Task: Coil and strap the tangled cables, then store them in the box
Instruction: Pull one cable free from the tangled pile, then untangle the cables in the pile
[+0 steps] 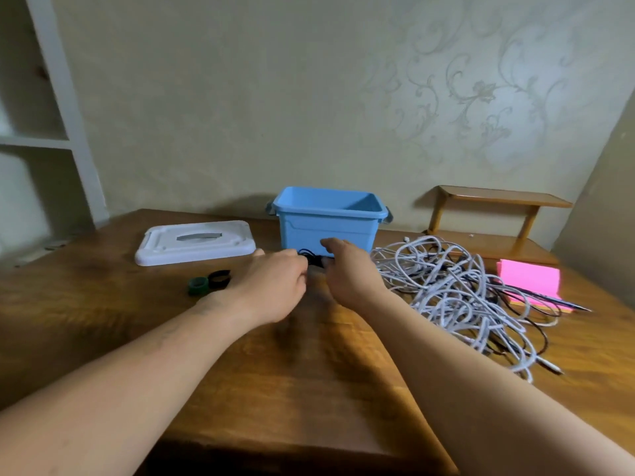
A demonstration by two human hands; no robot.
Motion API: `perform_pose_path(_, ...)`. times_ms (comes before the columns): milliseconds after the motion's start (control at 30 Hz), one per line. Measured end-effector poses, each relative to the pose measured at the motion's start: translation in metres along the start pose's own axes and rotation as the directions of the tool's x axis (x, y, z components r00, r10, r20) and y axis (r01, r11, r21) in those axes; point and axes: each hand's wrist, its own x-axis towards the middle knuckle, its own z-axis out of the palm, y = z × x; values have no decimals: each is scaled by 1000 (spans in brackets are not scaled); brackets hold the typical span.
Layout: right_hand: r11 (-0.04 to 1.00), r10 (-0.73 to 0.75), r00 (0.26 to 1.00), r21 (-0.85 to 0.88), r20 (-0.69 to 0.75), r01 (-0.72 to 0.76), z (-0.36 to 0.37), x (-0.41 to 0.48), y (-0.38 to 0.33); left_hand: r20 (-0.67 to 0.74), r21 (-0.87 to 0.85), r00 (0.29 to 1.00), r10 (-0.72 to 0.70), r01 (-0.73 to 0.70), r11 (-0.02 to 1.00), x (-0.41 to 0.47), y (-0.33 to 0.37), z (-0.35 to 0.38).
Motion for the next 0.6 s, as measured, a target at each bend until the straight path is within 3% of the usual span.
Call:
perform_pose_path(200,954,76,995,297,-69,-52,-36,-44,4,-99,-152,988,115,-129,980,-7,56,10)
perform_pose_path(433,874,173,958,485,-229,-42,-119,-81,58,-112,-399,992,55,-95,912,-13,93,35)
perform_pose_path(600,878,378,875,416,-301,-237,-169,-101,118,-157,-538,984,85,-157,828,-5,137,31)
